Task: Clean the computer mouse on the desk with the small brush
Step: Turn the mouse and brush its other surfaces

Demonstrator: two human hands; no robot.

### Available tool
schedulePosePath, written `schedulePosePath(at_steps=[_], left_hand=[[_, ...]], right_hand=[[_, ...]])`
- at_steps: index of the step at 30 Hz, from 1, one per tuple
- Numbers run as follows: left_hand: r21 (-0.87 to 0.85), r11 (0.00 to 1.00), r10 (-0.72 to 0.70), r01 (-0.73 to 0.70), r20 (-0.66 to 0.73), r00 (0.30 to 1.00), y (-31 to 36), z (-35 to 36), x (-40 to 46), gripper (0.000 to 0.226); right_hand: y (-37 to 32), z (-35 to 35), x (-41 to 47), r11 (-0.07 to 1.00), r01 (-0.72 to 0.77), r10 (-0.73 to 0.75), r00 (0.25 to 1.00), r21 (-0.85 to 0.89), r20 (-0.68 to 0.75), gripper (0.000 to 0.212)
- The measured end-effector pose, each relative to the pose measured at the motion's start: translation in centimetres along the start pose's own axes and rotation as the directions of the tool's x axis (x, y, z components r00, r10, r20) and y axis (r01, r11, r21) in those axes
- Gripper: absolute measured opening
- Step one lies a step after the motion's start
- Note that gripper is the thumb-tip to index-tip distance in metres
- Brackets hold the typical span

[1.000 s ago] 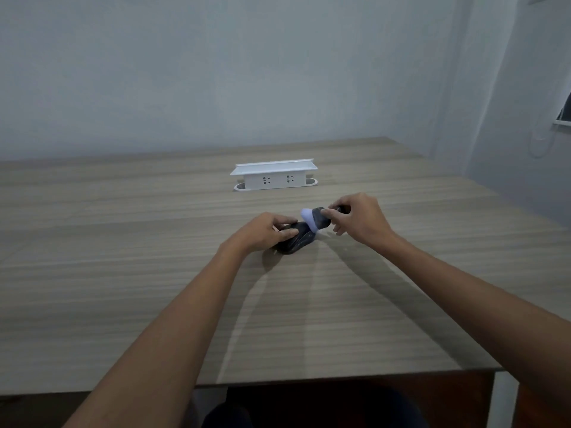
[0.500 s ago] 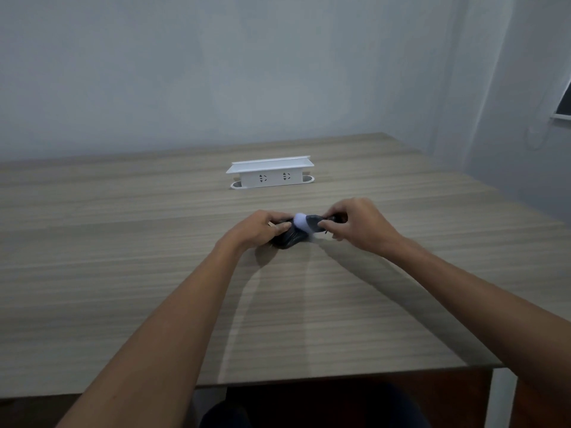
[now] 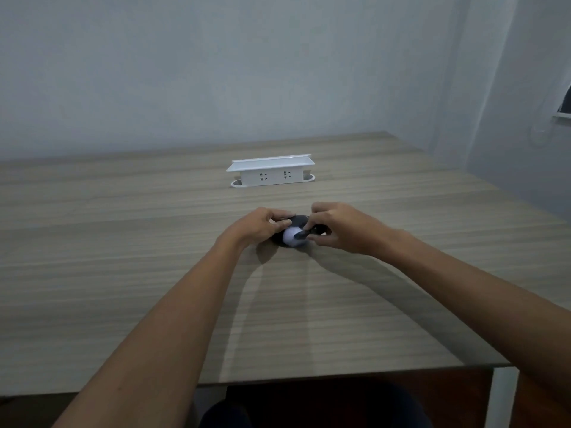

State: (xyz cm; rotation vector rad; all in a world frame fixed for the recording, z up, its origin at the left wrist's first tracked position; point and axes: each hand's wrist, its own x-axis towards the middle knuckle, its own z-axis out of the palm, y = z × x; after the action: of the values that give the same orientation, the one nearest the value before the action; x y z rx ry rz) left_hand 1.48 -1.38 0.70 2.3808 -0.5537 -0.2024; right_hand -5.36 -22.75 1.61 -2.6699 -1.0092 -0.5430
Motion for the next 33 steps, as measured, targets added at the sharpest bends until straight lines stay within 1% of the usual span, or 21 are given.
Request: schedulePosePath(at_steps=[3, 4, 6, 8, 9, 11, 13, 14, 16, 18, 19, 21, 23, 24, 26, 28, 29, 31, 33], left_hand=[[0.023, 1.0, -0.012, 0.012, 0.004, 1.0, 0.2, -0.1, 0.0, 0.04], [0.022, 1.0, -0.014, 0.014, 0.004, 1.0, 0.2, -0.1, 0.0, 0.04], [0.009, 1.0, -0.018, 0.018, 0.007, 1.0, 0.2, -0.1, 0.0, 0.04], [-0.004, 1.0, -0.02, 0.02, 0.014, 1.0, 0.1, -0.1, 0.1, 0.04], [-0.008, 1.0, -0.022, 0.022, 0.016, 1.0, 0.1, -0.1, 0.1, 0.04], [-0.021, 0.999, -0.029, 0.029, 0.012, 1.0, 0.2, -0.1, 0.1, 0.04], [-0.015, 0.999, -0.041, 0.041, 0.016, 0.999, 0.3, -0.1, 0.0, 0.04], [-0.009, 0.999, -0.041, 0.041, 0.019, 0.999, 0.4, -0.1, 0.1, 0.04], [-0.013, 0.999, -0.034, 0.034, 0.021, 0.999, 0.2, -0.2, 0.2, 0.04], [-0.012, 1.0, -0.016, 0.016, 0.026, 1.0, 0.0, -0.2, 0.2, 0.039], [-0.013, 1.0, -0.011, 0.011, 0.029, 1.0, -0.1, -0.2, 0.2, 0.038], [-0.007, 1.0, -0.01, 0.01, 0.022, 1.0, -0.1, -0.2, 0.2, 0.039], [0.007, 1.0, -0.018, 0.018, 0.008, 1.0, 0.1, -0.2, 0.0, 0.04], [0.008, 1.0, -0.021, 0.021, 0.005, 1.0, 0.2, -0.2, 0.0, 0.039], [0.001, 1.0, -0.026, 0.026, 0.008, 1.0, 0.1, -0.2, 0.2, 0.039], [-0.003, 1.0, -0.022, 0.022, 0.015, 1.0, 0.0, -0.2, 0.2, 0.038], [-0.002, 1.0, -0.022, 0.022, 0.013, 1.0, 0.0, -0.3, 0.2, 0.037], [0.003, 1.0, -0.023, 0.023, 0.003, 1.0, 0.0, -0.2, 0.3, 0.038], [0.002, 1.0, -0.023, 0.023, 0.006, 1.0, 0.2, -0.2, 0.1, 0.039]], right_hand=[[1.0, -0.2, 0.0, 0.989, -0.058, 0.055, 0.998, -0.136, -0.02, 0.022], [1.0, -0.3, -0.1, 0.987, -0.061, 0.057, 0.998, -0.15, -0.029, 0.023], [0.3, -0.1, -0.3, 0.994, -0.008, 0.004, 1.0, -0.113, -0.029, 0.029], [-0.5, 0.0, -0.4, 0.998, 0.057, -0.057, 0.998, -0.039, 0.014, 0.024], [-0.5, -0.1, -0.5, 0.997, 0.067, -0.066, 0.997, -0.033, 0.033, 0.021], [0.2, -0.2, -0.2, 0.994, 0.017, -0.014, 0.999, -0.106, 0.036, 0.022], [1.0, -0.6, -0.1, 0.984, -0.053, 0.05, 0.999, -0.171, -0.019, 0.028], [1.0, -0.8, -0.1, 0.985, -0.053, 0.046, 0.998, -0.162, -0.049, 0.032], [0.1, -0.9, 0.2, 0.997, 0.015, -0.019, 0.998, -0.072, -0.053, 0.034], [-1.0, -0.8, 0.5, 0.996, 0.074, -0.073, 0.997, 0.043, -0.007, 0.022], [-1.3, -0.6, 0.6, 0.995, 0.083, -0.083, 0.996, 0.056, 0.009, 0.018], [-0.8, -0.3, 0.8, 0.999, 0.044, -0.044, 0.999, -0.013, 0.012, 0.017], [0.1, -0.3, 0.8, 0.993, -0.017, 0.015, 1.0, -0.119, -0.022, 0.023], [0.3, -0.5, 0.8, 0.989, -0.033, 0.027, 0.999, -0.142, -0.04, 0.024], [-0.1, -0.7, 0.9, 0.997, 0.002, -0.007, 0.998, -0.074, -0.06, 0.02], [-0.9, -0.7, 0.9, 0.998, 0.062, -0.061, 0.998, 0.019, -0.034, 0.014], [-1.0, -0.5, 0.9, 0.997, 0.067, -0.067, 0.998, 0.028, -0.012, 0.014], [-0.1, -0.3, 0.9, 1.0, 0.009, -0.009, 1.0, -0.029, -0.003, 0.019], [1.2, -0.5, 0.6, 0.991, -0.089, 0.085, 0.995, -0.1, -0.044, 0.028]])
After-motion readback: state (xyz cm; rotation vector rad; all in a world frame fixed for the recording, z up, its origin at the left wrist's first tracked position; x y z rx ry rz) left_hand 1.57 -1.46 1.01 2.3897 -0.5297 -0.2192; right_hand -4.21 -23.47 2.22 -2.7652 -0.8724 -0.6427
